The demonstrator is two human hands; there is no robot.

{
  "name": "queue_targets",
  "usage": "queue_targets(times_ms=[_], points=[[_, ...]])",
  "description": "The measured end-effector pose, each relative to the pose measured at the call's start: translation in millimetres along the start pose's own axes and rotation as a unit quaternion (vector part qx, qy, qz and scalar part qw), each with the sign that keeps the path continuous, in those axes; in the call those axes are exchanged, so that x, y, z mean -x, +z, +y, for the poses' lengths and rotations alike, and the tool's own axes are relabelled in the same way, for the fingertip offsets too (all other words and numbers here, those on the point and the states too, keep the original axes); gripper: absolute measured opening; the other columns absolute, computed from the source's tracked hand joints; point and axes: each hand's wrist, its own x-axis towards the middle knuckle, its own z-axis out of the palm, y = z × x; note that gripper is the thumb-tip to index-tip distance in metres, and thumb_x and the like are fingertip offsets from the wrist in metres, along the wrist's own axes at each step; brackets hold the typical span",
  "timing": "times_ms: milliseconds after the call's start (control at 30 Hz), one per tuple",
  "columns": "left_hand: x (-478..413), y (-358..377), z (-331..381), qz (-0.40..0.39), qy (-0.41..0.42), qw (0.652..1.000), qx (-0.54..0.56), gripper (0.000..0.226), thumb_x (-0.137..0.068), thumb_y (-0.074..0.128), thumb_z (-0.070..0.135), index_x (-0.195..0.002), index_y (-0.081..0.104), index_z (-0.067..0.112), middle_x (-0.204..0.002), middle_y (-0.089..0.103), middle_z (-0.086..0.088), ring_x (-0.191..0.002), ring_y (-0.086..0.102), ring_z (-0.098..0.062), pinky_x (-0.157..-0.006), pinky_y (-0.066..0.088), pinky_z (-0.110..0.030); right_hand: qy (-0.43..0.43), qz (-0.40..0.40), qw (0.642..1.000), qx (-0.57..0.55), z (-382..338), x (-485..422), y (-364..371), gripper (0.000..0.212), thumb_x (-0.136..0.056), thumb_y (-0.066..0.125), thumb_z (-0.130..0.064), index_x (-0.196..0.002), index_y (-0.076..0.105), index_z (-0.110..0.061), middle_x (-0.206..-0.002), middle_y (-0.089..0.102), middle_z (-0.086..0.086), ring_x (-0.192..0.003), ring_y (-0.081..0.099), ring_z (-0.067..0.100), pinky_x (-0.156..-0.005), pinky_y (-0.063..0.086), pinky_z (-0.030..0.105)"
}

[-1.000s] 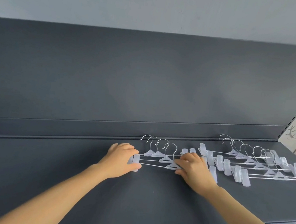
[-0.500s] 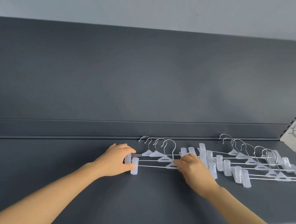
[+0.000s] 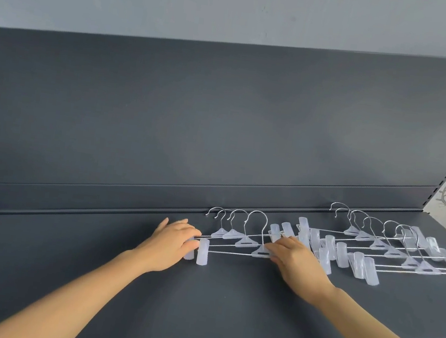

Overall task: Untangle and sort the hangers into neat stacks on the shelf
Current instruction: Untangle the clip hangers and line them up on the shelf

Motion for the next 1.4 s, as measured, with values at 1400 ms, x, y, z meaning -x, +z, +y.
queue_targets(times_ms=[1400], points=[[-22.7, -15.4, 31.2, 0.037, -0.056, 0.998, -0.013, 0.052, -0.09, 0.047, 0.057, -0.127, 0.056, 0.021, -0.131, 0.053, 0.005, -0.123, 0.045, -0.013, -0.116, 0.007, -0.043, 0.02, -0.018, 0.999, 0.037, -15.1, -8.4, -2.0, 0.023, -0.07, 0.077, -0.023, -0.091, 0.069, -0.018, -0.092, 0.065, -0.005, -0.088, 0.059, 0.024, -0.074, 0.039, 0.03]])
